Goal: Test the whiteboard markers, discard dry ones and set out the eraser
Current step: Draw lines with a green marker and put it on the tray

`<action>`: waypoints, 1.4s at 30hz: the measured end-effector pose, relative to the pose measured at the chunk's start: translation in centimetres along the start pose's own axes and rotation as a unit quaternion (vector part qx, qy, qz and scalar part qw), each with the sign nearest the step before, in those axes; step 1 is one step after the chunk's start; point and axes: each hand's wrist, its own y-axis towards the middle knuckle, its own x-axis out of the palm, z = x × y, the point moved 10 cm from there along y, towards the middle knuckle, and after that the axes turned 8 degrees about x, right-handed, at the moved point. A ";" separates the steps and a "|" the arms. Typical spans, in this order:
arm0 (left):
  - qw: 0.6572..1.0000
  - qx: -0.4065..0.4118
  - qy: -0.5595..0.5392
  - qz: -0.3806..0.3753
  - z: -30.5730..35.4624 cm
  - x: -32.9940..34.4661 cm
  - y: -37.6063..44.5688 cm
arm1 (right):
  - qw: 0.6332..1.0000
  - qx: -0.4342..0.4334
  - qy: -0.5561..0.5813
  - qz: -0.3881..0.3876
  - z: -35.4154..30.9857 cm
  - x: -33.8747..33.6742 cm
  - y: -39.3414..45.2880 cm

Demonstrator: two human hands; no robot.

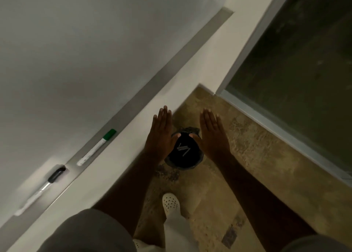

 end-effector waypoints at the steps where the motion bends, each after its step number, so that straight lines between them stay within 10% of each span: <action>1: 1.000 -0.001 0.005 0.009 0.3 -1.3 -0.1 | 1.000 -0.008 -0.002 0.006 -0.7 -1.0 0.0; 23: 0.954 -0.279 0.007 0.108 -9.6 -15.4 -19.2 | 0.952 -0.282 0.101 0.062 -26.8 -8.9 -0.3; 42: 0.941 -0.334 0.015 0.059 -11.6 -15.0 -19.3 | 0.952 -0.277 0.129 0.005 -29.2 -7.5 -0.2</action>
